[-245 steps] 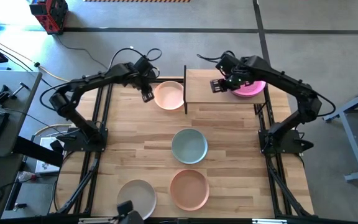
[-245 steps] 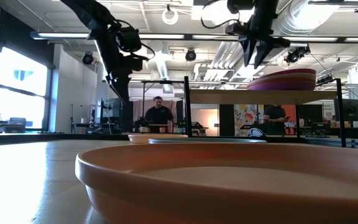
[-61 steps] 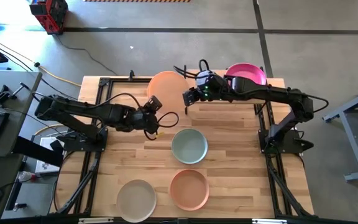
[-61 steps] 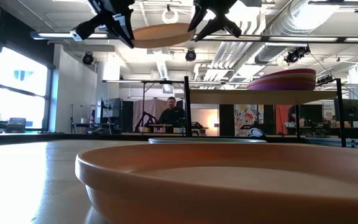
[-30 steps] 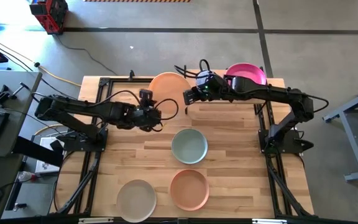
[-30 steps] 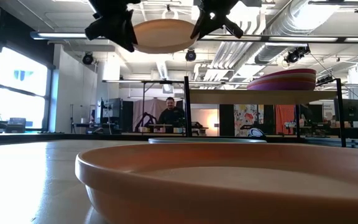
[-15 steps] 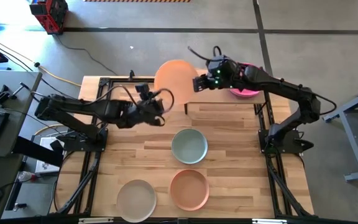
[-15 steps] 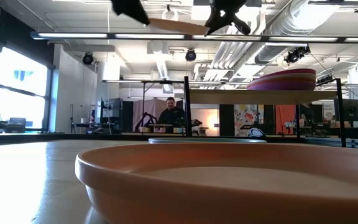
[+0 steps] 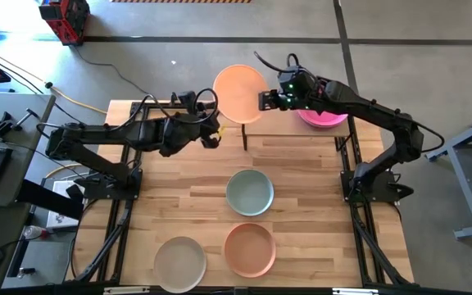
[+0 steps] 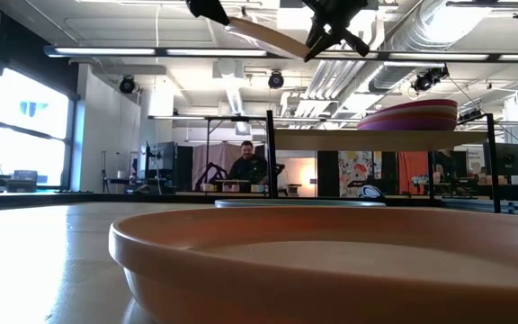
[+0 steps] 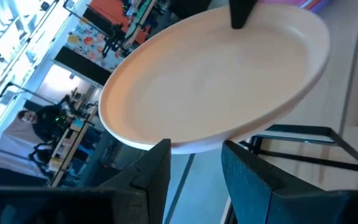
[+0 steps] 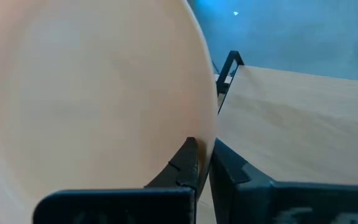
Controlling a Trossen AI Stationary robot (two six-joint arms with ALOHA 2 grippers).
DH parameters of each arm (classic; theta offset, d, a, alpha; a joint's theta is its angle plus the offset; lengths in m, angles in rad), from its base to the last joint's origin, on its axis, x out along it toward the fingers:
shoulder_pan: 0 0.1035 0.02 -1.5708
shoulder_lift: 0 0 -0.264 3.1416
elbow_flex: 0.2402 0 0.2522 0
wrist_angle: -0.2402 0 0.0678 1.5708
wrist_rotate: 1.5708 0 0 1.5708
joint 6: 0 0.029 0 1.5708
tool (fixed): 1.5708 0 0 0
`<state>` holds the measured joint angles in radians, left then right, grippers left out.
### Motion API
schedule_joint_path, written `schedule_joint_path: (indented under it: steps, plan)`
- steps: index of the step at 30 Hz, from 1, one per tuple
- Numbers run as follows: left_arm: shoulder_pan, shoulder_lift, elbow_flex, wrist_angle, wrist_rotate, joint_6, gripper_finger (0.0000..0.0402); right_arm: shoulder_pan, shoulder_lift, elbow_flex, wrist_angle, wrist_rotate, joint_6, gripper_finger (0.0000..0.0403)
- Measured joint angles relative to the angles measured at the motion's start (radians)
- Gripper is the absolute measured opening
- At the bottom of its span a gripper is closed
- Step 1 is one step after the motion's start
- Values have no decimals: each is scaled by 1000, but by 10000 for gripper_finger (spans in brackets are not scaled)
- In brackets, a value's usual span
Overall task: Place and stack plates onto a shelf
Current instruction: Put the light orange plate on the shelf
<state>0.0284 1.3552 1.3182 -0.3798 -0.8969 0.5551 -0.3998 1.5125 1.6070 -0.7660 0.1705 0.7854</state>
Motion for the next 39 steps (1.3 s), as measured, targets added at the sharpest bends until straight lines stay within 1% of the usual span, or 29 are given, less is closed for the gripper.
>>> schedule_joint_path:
  steps: [7, 12, 18, 22, 26, 28, 34, 39]
  plan:
    - [0, 2, 0, 6, 31, -4, 131, -47, 1, 0, 30, -6, 1, 0]
    - [0, 2, 0, 21, 33, -3, 131, -71, 3, -2, 66, -25, -4, 1]
    - [0, 2, 0, 16, 19, -2, 131, -113, 4, -2, 46, -36, -30, 1]
    - [8, 2, 0, 13, -4, 20, 131, -165, 4, -2, -25, -77, -68, 1]
    - [13, 2, 0, 12, -7, 24, 131, -219, 4, -2, -110, -95, -98, 0]
    - [13, 2, 0, 12, -7, 24, 131, -249, 4, -2, -133, -124, -126, 0]
    - [19, 2, 0, 11, -7, 25, 131, -311, 14, -2, -193, -145, -195, 0]
    - [49, 2, 0, 11, -8, 25, 131, -343, 34, -2, -217, -165, -245, 0]
